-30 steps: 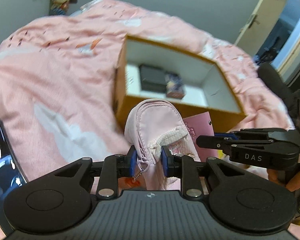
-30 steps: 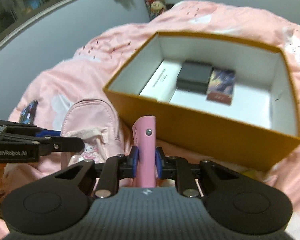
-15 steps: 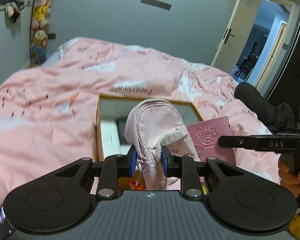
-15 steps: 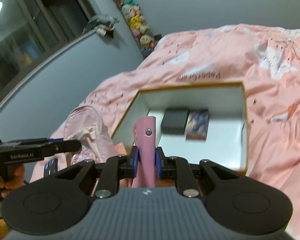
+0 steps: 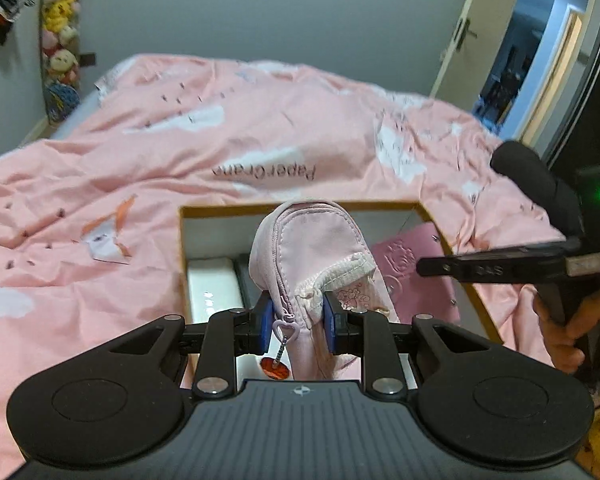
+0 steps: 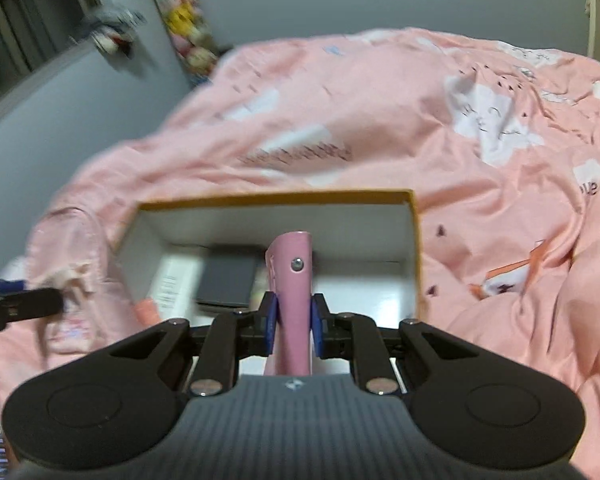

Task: Organize objects
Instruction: 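Lift the pink backpack and pink wallet over the orange box with both grippers, then lower the pink wallet into the box and open the right gripper while the left gripper lowers the backpack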

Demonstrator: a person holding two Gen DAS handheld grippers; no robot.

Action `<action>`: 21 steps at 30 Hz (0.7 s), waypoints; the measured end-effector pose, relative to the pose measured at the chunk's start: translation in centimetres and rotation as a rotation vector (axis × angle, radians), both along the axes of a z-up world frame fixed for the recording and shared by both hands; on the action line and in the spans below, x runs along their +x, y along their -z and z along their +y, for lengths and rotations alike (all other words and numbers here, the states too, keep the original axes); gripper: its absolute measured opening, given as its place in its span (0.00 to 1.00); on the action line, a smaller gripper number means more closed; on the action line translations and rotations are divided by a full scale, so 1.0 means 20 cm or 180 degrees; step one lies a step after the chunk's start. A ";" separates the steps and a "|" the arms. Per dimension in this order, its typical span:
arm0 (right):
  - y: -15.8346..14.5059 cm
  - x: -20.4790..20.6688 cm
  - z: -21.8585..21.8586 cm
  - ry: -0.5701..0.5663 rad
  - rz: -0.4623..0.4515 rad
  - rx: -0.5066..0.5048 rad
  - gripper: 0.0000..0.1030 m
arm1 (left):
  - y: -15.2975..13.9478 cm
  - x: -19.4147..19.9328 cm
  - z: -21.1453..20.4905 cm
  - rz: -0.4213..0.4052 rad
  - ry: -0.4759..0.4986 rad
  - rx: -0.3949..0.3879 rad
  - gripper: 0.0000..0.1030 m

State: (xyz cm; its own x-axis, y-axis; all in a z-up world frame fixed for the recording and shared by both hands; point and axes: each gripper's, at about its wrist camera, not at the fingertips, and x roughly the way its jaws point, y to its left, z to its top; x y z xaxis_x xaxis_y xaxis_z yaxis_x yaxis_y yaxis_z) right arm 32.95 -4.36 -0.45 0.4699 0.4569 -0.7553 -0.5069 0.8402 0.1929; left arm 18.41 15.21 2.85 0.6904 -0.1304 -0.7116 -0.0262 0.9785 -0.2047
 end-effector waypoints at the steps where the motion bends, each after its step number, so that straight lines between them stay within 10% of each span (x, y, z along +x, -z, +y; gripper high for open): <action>1: 0.03 0.04 0.02 0.0013 0.0006 -0.0068 0.18 | 0.02 0.03 0.00 0.0034 0.0037 0.0000 0.27; 21: 0.23 0.38 0.29 -0.0159 0.0210 -0.0840 0.22 | 0.25 0.28 0.00 0.0353 0.0275 -0.0162 0.27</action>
